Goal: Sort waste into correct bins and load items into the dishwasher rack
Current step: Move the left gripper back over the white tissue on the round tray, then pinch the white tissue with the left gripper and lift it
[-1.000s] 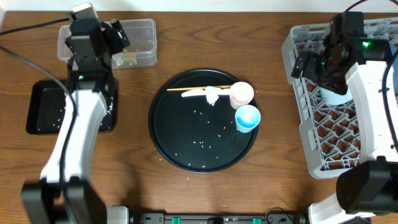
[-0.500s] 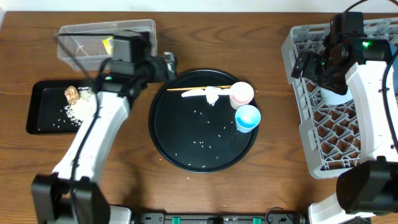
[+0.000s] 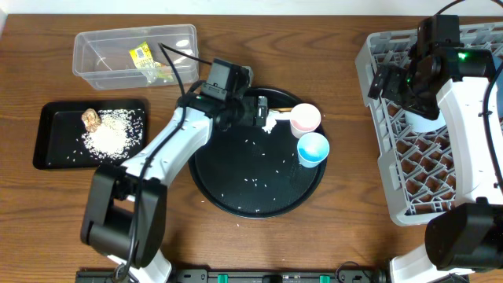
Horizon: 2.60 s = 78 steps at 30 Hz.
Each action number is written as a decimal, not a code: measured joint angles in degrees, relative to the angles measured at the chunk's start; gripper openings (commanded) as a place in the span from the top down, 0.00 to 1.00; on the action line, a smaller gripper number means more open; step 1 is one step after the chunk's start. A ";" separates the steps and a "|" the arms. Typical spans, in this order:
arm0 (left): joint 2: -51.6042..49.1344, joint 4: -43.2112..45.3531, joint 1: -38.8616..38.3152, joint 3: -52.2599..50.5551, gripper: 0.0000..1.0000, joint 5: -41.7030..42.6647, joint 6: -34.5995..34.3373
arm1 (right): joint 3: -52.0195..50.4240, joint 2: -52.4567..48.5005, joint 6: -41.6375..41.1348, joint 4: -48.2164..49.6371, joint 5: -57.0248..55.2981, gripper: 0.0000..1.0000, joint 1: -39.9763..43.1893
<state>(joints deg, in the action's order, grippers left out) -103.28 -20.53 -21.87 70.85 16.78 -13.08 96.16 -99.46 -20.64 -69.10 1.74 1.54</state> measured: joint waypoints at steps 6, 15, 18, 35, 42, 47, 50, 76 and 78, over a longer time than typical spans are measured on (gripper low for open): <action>-3.61 0.90 -1.16 0.00 0.02 -0.63 -0.39 | 0.00 0.00 0.00 -0.02 0.02 0.01 0.00; -6.14 7.98 -3.41 -0.11 0.01 -0.66 -1.79 | 0.00 0.00 0.00 0.00 0.02 0.01 0.00; -6.23 8.81 -3.74 -0.11 0.01 -0.63 -2.10 | 0.00 0.00 0.00 -0.02 0.02 0.01 0.00; -8.20 9.20 -4.31 -0.11 0.29 -0.66 -2.78 | 0.00 0.00 0.00 0.00 0.02 0.01 0.00; -8.20 8.74 -4.52 -0.11 0.40 -0.63 -2.99 | 0.00 0.00 0.00 0.00 0.02 0.01 0.00; -8.20 7.41 -4.55 -0.11 0.45 -0.66 -3.06 | 0.00 0.00 0.00 0.00 0.02 0.01 0.00; -8.20 7.26 -4.55 -0.11 0.48 -0.68 -3.04 | 0.00 0.00 0.00 0.00 0.02 0.01 0.00; -9.99 11.63 -4.55 -0.15 0.94 -0.66 -3.02 | 0.00 0.00 0.00 0.00 0.02 0.01 0.00; -9.90 11.63 -4.55 -0.15 0.94 -0.66 -2.99 | 0.00 0.00 0.00 0.00 0.02 0.01 0.00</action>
<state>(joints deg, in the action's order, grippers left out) -113.19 -8.91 -26.41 70.70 16.12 -16.08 96.16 -99.46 -20.64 -69.10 1.76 1.54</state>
